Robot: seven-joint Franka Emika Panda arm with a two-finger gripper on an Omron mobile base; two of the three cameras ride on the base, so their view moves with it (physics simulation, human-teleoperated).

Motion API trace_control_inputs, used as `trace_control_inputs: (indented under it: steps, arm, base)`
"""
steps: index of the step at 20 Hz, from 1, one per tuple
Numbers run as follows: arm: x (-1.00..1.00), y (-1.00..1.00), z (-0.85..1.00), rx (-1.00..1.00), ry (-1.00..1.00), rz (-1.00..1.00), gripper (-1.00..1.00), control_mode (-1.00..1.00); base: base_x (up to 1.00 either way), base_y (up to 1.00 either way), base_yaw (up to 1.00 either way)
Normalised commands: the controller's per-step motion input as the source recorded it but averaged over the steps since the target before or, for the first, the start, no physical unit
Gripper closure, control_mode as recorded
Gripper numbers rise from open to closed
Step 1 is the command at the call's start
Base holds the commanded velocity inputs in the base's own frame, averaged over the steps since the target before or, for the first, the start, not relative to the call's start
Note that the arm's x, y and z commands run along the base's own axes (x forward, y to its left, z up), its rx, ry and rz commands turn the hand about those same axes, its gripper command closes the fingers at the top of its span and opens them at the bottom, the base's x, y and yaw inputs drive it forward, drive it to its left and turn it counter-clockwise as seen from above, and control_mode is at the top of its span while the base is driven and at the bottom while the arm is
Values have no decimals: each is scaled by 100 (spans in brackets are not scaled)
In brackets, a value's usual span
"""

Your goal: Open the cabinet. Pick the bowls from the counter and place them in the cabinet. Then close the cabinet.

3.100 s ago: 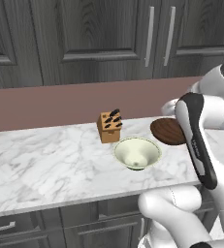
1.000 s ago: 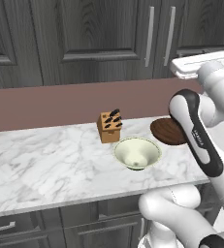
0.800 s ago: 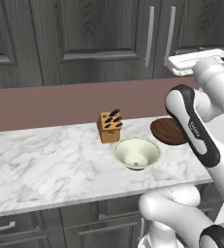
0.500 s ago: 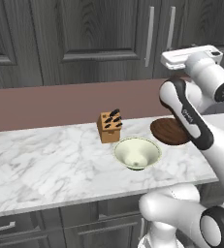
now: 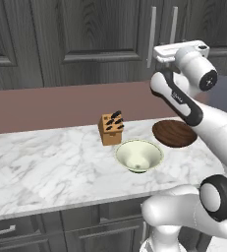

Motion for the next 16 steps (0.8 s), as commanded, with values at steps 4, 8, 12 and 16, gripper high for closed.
trace_control_inputs:
  steps: [4,8,12,16]
  arm:
    - [57,-19,0,0,0,0,-100,-100]
    - [44,-32,0,0,0,0,-100,-100]
    - [51,-23,0,0,0,0,-100,-100]
    - [62,-2,0,0,3,0,-100,-100]
  base:
    - [0,0,0]
    - [0,0,0]
    - [0,0,0]
    - [0,0,0]
